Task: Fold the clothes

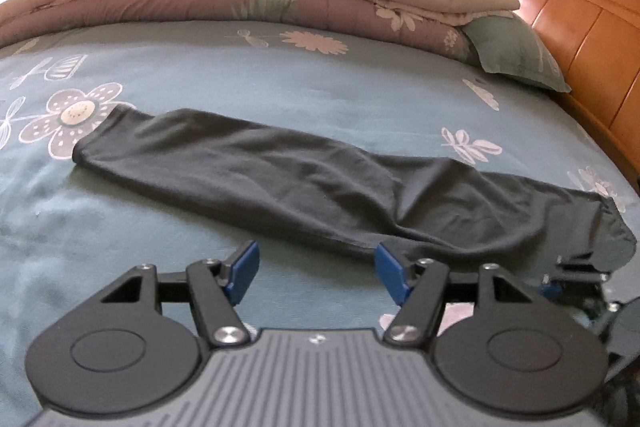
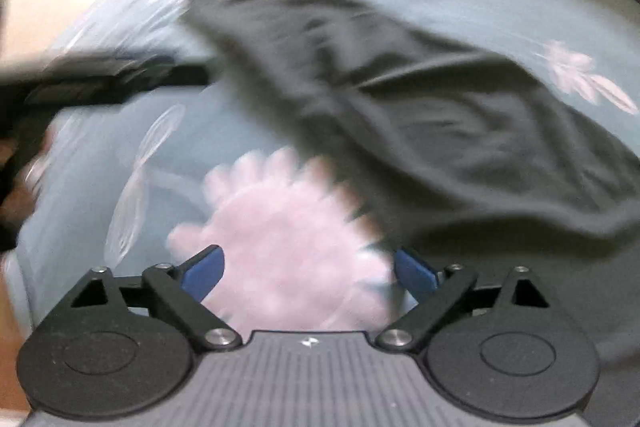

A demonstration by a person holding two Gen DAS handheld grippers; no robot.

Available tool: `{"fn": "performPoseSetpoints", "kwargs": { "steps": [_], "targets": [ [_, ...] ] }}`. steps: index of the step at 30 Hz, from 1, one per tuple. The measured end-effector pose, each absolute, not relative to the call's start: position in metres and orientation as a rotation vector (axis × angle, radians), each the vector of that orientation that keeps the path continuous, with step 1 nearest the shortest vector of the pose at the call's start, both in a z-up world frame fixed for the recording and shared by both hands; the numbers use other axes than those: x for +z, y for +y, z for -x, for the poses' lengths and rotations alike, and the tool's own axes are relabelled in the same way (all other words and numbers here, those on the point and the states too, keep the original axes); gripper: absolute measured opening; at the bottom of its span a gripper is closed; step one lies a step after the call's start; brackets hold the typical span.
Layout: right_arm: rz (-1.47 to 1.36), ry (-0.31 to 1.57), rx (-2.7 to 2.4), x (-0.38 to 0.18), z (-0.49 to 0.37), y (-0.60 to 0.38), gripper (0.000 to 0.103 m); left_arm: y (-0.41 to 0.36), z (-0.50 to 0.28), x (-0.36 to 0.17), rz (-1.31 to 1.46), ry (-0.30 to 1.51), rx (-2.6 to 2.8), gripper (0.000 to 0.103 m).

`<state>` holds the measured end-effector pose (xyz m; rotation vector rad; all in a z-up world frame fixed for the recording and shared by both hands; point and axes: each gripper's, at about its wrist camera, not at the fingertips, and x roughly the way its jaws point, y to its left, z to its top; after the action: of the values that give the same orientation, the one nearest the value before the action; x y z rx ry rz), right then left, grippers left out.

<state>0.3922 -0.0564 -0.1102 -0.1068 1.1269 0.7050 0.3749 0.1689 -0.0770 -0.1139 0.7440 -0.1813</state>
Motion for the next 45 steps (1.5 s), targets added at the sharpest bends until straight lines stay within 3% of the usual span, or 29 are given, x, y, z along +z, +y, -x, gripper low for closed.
{"fn": "performPoseSetpoints", "kwargs": {
  "steps": [4, 8, 11, 16, 18, 23, 29, 37, 41, 45],
  "targets": [
    [0.091, 0.996, 0.638, -0.108, -0.404, -0.055, 0.087, 0.158, -0.393, -0.074, 0.128, 0.720, -0.205, 0.066],
    [-0.059, 1.017, 0.621, -0.123, -0.407, -0.063, 0.098, 0.143, -0.420, -0.073, 0.163, 0.699, -0.253, 0.066],
    [-0.092, 1.047, 0.658, -0.123, -0.394, -0.064, 0.098, 0.136, -0.446, -0.080, 0.253, 0.720, -0.305, 0.066],
    [-0.203, 1.025, 0.658, -0.127, -0.394, -0.077, 0.098, 0.128, -0.502, -0.119, 0.484, 0.918, -0.404, 0.067],
    [-0.232, 1.013, 0.659, -0.129, -0.393, -0.079, 0.098, 0.133, -0.516, -0.128, 0.505, 0.883, -0.366, 0.062],
    [-0.268, 0.971, 0.671, -0.132, -0.390, -0.084, 0.098, 0.141, -0.543, -0.128, 0.532, 0.846, -0.280, 0.063],
    [-0.329, 0.951, 0.679, -0.136, -0.388, -0.093, 0.098, 0.142, -0.494, -0.097, 0.330, 0.753, -0.299, 0.069],
    [-0.392, 0.849, 0.642, -0.127, -0.378, -0.104, 0.098, 0.171, -0.432, -0.110, 0.161, 0.822, -0.236, 0.071],
    [-0.298, 0.746, 0.573, -0.117, -0.384, -0.101, 0.100, 0.168, -0.431, -0.083, 0.135, 0.738, -0.281, 0.073],
    [-0.339, 0.850, 0.538, -0.139, -0.415, -0.089, 0.103, 0.154, -0.459, -0.088, 0.150, 0.750, -0.264, 0.074]
  ]
}}
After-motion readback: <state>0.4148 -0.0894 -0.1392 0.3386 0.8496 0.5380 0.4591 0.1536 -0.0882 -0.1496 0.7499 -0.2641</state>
